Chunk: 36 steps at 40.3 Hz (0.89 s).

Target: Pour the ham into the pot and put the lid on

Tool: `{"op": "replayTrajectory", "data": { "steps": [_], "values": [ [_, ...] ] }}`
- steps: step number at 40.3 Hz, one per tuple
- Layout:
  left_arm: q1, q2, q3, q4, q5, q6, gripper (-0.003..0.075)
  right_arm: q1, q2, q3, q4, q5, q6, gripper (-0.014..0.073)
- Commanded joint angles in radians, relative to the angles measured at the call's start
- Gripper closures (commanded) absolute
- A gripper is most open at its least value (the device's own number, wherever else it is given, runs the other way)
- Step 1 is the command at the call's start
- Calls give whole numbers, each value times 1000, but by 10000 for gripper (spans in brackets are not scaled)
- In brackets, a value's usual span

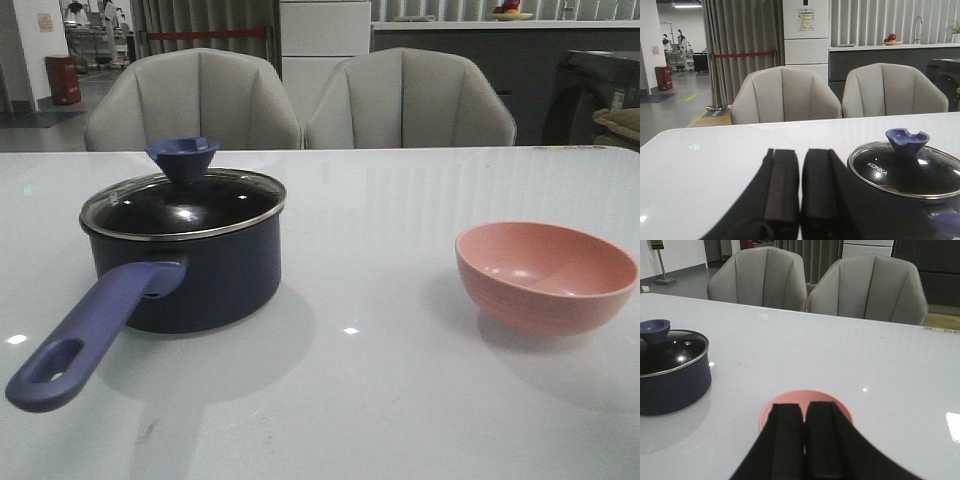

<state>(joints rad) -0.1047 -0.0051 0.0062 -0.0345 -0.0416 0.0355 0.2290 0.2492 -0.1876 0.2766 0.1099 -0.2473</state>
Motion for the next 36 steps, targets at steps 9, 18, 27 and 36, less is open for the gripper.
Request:
{"op": "replayTrajectory", "data": {
  "steps": [9, 18, 27, 36],
  "values": [
    [-7, -23, 31, -1, -72, -7, 606, -45, -15, 31, -89, -76, 32, 445],
    [-7, -23, 31, -1, -72, -7, 606, -128, -170, 114, -277, -75, 240, 445],
    [-7, -21, 31, -1, -72, -7, 606, -139, -278, 226, -262, -100, 255, 445],
    [-7, -21, 31, -1, -72, -7, 606, -139, -278, 223, -263, -82, 256, 445]
  ]
}}
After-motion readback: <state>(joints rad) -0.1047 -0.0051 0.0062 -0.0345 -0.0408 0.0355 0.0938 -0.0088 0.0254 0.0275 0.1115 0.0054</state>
